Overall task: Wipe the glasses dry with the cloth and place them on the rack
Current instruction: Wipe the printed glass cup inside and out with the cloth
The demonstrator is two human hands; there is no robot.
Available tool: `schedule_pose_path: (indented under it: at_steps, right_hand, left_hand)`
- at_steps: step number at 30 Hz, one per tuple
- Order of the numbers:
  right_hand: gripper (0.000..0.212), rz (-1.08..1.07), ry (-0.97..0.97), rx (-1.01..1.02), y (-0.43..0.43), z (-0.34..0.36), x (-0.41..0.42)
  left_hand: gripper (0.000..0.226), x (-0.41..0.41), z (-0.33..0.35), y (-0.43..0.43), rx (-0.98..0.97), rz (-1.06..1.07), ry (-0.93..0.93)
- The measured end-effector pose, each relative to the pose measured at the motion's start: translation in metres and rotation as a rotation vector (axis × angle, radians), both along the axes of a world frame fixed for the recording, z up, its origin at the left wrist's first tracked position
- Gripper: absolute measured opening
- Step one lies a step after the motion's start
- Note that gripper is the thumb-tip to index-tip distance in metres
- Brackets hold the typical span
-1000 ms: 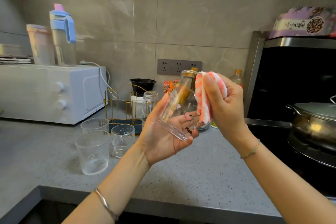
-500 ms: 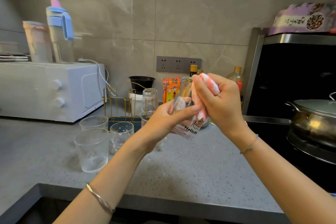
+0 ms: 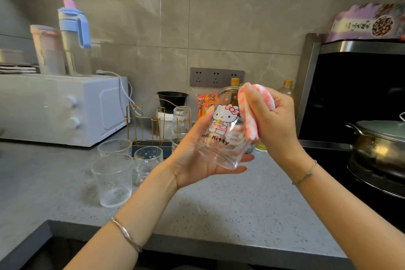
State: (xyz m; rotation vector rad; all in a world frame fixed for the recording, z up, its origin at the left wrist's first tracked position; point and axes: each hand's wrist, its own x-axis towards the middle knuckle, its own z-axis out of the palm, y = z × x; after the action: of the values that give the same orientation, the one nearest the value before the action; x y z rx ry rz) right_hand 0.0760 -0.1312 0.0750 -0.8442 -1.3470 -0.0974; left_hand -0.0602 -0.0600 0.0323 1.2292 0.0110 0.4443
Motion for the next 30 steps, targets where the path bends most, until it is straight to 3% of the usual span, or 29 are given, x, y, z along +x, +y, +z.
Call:
schedule_pose_path:
  at_steps: [3,6,10,12,15,18,22,25,30]
  right_hand:
    - [0.046,-0.064,-0.08,-0.011,0.001,0.004,0.006]
    - [0.047,-0.105,-0.111,-0.025,0.005,0.005,0.005]
    - [0.048,-0.097,-0.132,0.009,0.004,0.002,-0.001]
    - [0.051,-0.048,-0.094,0.035,0.002,0.0,-0.004]
    - [0.04,0.005,-0.04,0.045,0.004,-0.01,-0.002]
    - [0.028,0.059,0.015,0.008,0.008,-0.023,0.001]
    - [0.03,0.029,0.168,-0.102,0.014,-0.041,0.018]
    - [0.04,0.025,0.338,-0.189,0.018,-0.048,0.038]
    - [0.035,-0.063,0.274,-0.37,0.019,-0.081,0.066]
  left_hand:
    - [0.07,-0.001,0.013,0.0,0.267,0.272,0.088]
    - [0.064,0.002,0.014,-0.003,0.433,0.366,0.118]
    - [0.073,-0.003,0.009,0.0,0.277,0.259,0.067]
    - [0.087,-0.003,0.006,0.005,0.075,0.102,0.014]
    - [0.071,0.001,-0.002,0.007,-0.191,-0.204,-0.105]
    - [0.066,0.005,-0.015,0.011,-0.303,-0.379,-0.154]
    - [0.071,0.009,-0.032,0.017,-0.397,-0.346,-0.125]
    - [0.082,0.013,-0.042,0.02,-0.354,-0.124,-0.029]
    - [0.075,0.021,-0.054,0.02,-0.347,0.247,0.17]
